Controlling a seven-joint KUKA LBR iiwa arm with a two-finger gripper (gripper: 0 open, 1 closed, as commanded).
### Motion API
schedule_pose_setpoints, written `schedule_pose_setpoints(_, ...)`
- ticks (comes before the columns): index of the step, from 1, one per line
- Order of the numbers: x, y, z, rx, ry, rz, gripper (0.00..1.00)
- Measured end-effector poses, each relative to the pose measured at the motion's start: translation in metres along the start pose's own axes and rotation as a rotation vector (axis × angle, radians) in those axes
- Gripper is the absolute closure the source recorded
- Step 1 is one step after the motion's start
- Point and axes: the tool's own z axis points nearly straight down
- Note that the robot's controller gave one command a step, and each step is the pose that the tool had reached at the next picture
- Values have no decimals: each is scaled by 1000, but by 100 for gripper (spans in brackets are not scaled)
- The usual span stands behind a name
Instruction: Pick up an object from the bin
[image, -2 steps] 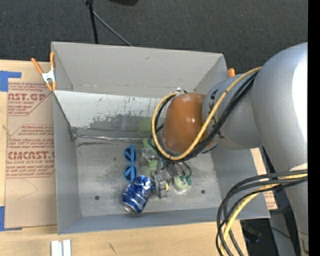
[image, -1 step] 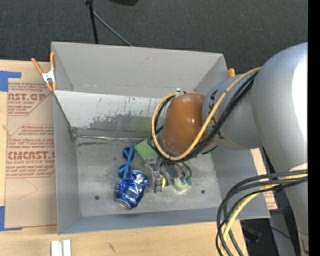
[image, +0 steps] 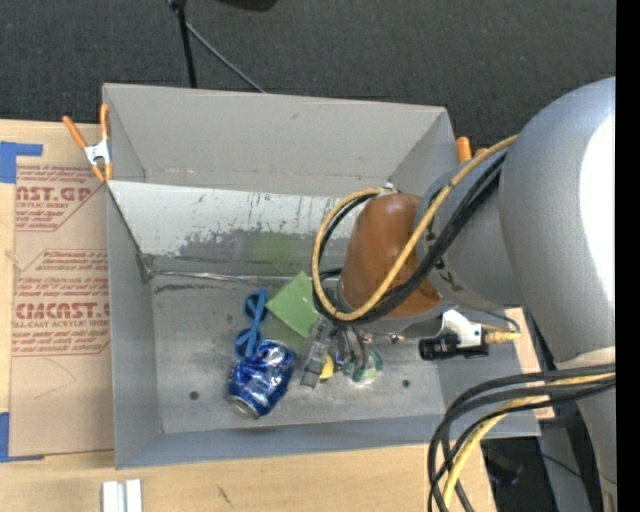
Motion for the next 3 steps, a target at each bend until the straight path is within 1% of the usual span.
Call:
schedule_pose_setpoints(1, 0, 73, 28, -2, 1, 312, 100)
schedule_pose_setpoints(2, -1, 70, 28, 1, -1, 314, 0)
schedule_pose_setpoints(3, -2, 70, 28, 2, -1, 314, 100)
